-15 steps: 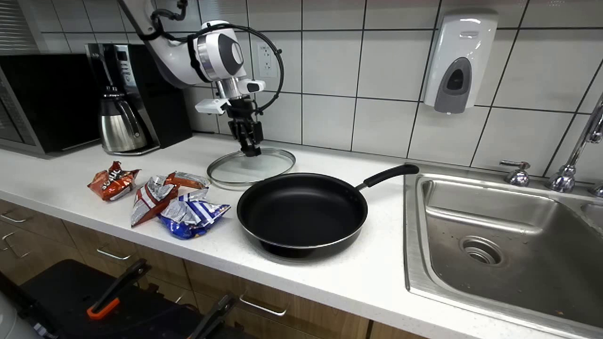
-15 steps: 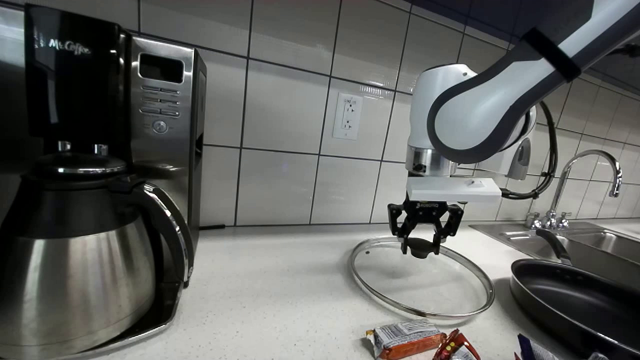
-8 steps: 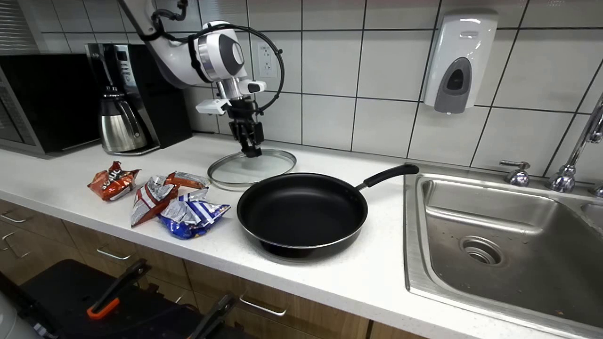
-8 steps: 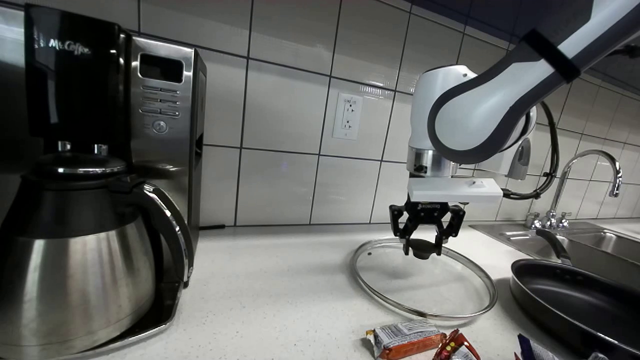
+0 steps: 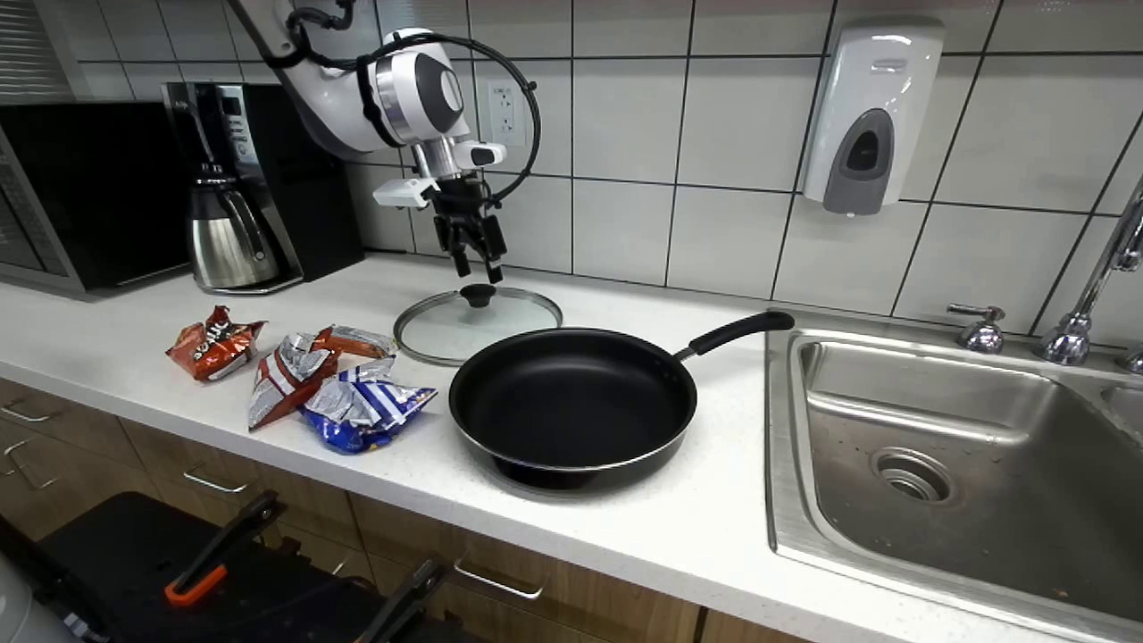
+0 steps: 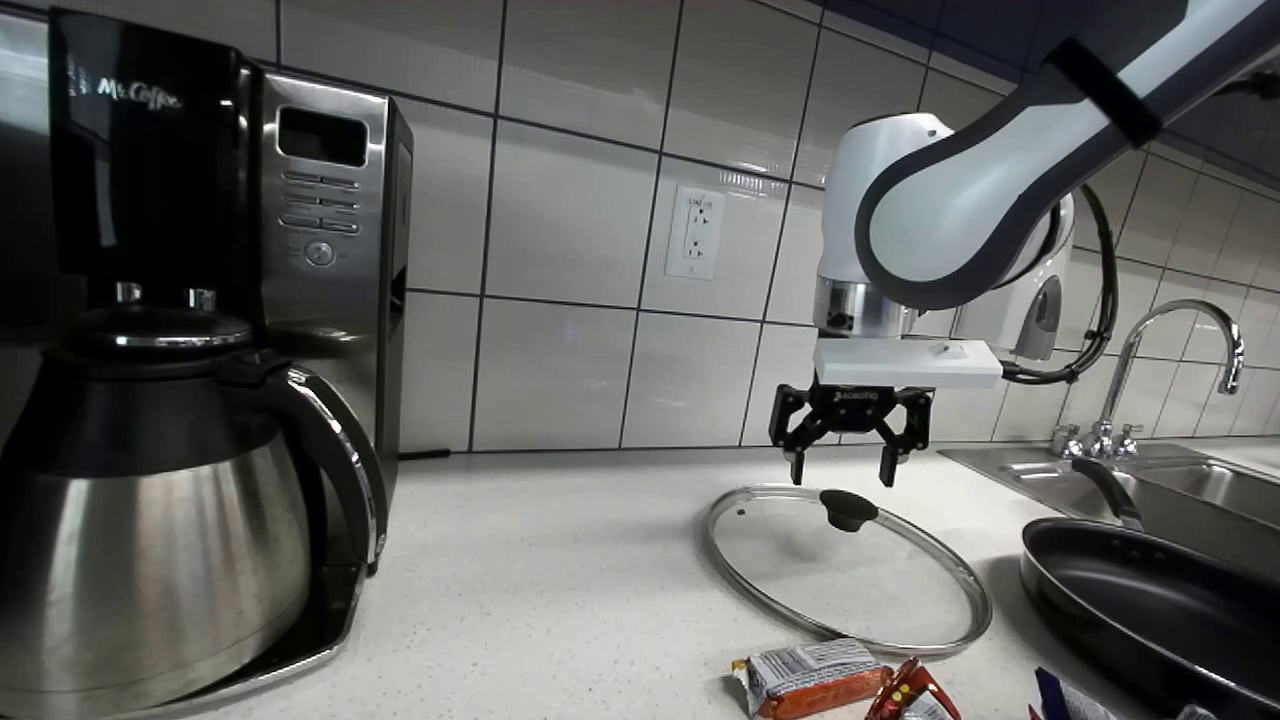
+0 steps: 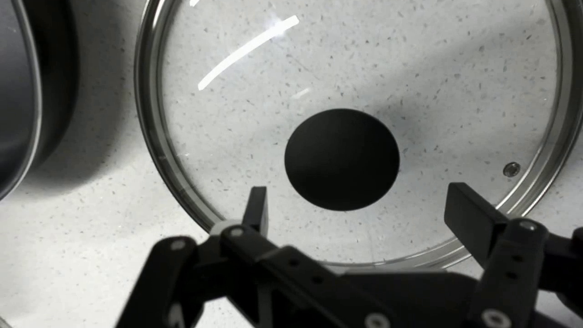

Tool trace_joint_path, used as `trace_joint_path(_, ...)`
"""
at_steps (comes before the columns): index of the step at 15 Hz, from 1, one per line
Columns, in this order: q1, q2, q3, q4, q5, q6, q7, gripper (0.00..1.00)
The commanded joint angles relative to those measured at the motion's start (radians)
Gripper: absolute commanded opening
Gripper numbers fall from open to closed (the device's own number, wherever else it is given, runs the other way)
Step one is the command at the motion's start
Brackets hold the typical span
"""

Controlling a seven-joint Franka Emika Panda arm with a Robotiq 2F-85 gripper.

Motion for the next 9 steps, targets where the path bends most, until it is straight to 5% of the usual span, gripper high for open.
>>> trace_joint_path(1,0.017,-0.067,0.002,-0.018,0.021,-0.05,-0.017,1.0)
trace_joint_path(9,0.031,-0.198,0.045,-0.073,0.019,-0.128,-0.047,1.0)
